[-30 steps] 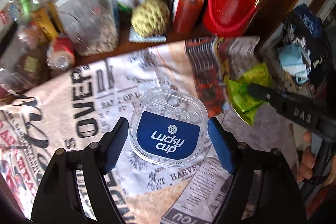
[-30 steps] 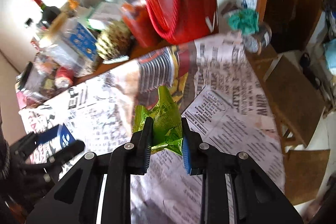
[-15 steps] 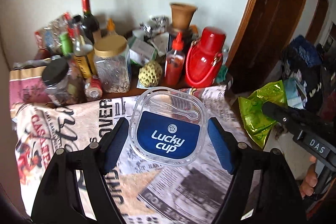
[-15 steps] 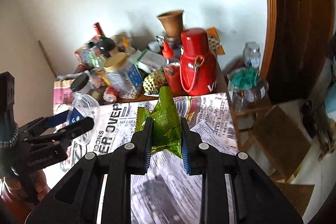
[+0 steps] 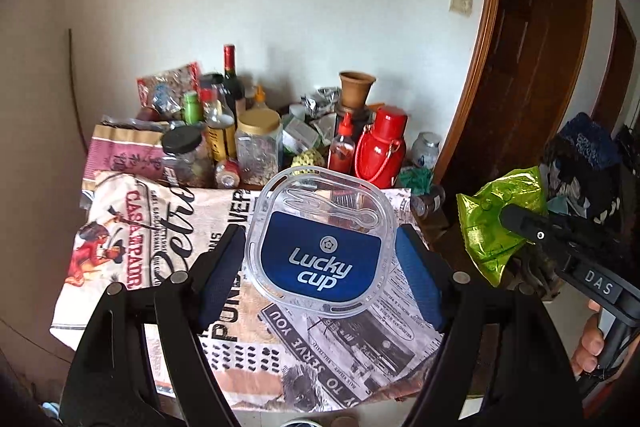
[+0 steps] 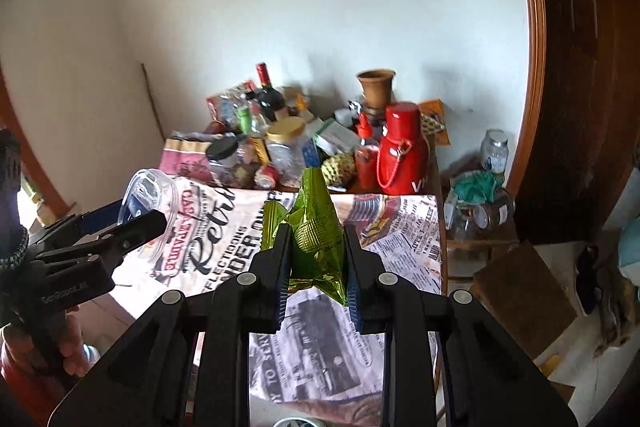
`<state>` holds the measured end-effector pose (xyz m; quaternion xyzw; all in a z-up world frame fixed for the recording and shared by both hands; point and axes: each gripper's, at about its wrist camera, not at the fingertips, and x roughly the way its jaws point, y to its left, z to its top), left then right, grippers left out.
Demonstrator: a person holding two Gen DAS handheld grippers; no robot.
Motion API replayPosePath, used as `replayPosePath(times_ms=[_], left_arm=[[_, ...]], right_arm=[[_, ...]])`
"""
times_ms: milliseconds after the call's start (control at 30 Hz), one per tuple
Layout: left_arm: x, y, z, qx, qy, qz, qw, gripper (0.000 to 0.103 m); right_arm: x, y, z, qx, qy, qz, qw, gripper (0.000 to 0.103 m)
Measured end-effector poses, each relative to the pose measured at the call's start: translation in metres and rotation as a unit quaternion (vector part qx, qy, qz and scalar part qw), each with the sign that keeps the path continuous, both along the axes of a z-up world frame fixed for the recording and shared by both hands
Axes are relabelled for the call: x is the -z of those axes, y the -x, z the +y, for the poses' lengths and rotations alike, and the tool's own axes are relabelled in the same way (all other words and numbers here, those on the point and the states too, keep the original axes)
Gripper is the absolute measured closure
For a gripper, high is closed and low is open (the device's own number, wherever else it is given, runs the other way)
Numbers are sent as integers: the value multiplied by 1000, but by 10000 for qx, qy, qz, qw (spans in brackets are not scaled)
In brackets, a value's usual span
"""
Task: Collect trash
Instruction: 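Lift the Lucky cup lid and green wrapper and carry both down toward the white bucket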
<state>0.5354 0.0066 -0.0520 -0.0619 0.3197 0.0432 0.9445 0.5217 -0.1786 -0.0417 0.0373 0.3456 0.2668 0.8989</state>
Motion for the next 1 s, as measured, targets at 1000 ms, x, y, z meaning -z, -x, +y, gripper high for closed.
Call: replayPosePath(times_ms=[1000], left_arm=[[0,299,83,555,306,-202,9978,27]], right_arm=[[-13,273,78,602,93,32,9981,81]])
